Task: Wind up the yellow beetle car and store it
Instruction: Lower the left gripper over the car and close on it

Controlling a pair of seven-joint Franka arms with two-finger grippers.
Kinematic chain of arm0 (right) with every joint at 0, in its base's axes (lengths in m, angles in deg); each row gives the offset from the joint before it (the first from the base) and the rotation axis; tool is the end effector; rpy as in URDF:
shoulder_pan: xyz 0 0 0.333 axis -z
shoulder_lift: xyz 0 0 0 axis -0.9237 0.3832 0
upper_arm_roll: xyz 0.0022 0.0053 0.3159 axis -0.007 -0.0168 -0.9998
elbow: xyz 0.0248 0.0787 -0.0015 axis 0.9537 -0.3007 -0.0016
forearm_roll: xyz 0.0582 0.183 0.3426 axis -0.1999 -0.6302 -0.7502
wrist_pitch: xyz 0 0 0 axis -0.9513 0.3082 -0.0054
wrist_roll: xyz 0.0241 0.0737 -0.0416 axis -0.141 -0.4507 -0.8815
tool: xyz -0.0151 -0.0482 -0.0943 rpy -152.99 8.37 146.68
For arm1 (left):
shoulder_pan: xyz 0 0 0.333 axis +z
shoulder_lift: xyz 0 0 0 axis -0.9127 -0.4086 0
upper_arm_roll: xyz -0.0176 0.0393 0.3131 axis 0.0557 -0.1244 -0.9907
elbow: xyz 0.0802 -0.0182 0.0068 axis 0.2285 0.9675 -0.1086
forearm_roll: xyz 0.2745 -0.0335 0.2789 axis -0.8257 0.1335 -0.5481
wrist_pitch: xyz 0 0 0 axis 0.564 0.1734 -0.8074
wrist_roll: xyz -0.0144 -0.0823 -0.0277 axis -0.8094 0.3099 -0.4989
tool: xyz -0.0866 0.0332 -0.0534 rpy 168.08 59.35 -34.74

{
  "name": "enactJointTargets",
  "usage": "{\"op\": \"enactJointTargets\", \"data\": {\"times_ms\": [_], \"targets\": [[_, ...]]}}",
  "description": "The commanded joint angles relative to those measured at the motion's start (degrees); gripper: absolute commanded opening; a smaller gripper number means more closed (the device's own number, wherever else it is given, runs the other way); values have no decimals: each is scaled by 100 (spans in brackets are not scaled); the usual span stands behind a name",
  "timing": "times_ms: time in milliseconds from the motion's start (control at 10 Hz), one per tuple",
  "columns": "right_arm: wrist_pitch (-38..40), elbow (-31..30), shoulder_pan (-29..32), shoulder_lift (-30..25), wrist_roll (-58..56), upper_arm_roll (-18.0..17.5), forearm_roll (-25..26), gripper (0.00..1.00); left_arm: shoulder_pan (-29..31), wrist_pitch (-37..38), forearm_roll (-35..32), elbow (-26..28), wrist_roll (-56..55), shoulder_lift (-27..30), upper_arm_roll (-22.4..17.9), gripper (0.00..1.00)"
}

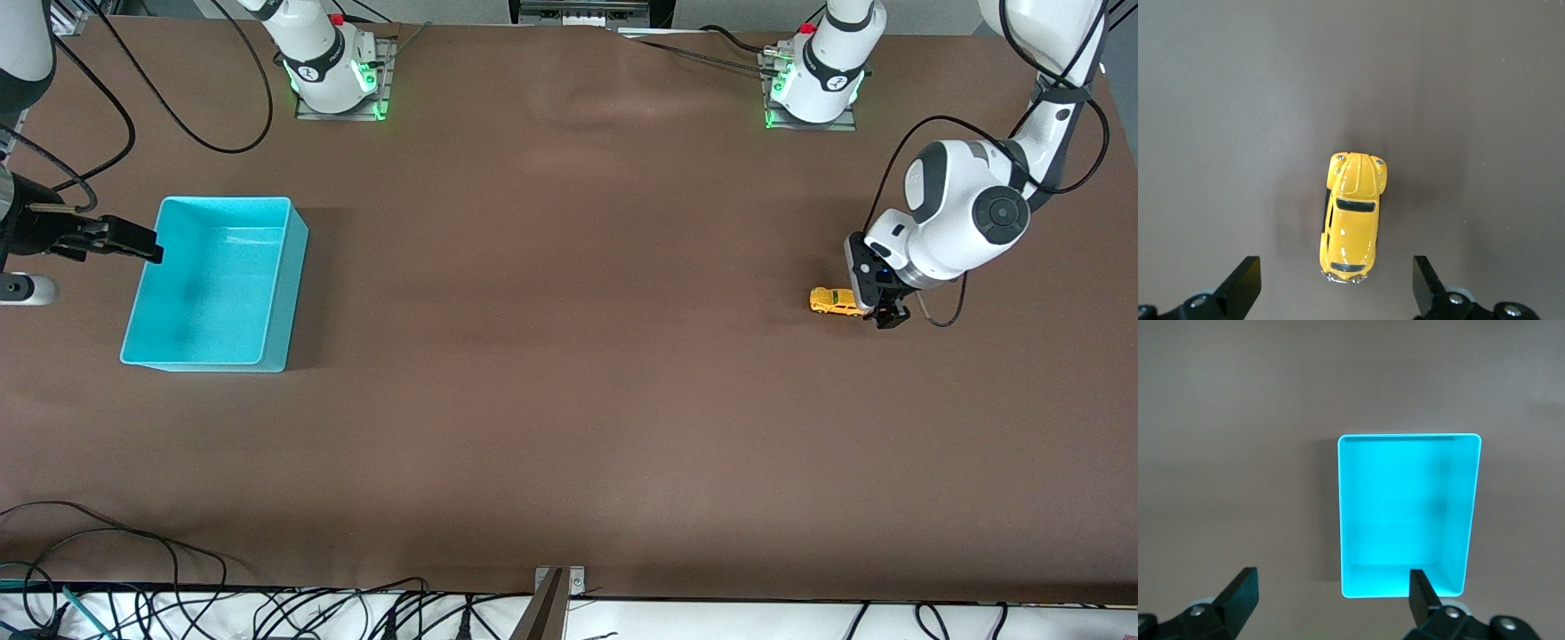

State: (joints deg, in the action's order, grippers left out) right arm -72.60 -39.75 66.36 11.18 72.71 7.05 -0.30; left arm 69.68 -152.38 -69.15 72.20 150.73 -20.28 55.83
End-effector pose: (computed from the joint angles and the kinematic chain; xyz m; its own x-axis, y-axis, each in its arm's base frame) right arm 0.6098 -0.0079 0.5749 0.9934 -0.0164 -0.1132 -0.0151 -0.9998 0.0127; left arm 0.5123 0.0068 0.2391 0.0071 -0.9999 -0.0073 -0.9974 -0.0076 0.0711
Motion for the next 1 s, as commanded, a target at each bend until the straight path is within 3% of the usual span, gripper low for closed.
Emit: {"op": "enactJointTargets", "data": {"times_ms": [0, 399, 897], "targets": [[-24, 64, 6, 17, 44, -8, -84, 100, -46, -187, -159, 28, 387, 5, -34, 100], [-24, 64, -3, 17, 44, -17, -75, 100, -90, -73, -132, -33, 422, 146, -34, 100], [-33, 64, -3, 44, 52, -17, -75, 100, -90, -458, -79, -16, 370, -363, -34, 100]]}}
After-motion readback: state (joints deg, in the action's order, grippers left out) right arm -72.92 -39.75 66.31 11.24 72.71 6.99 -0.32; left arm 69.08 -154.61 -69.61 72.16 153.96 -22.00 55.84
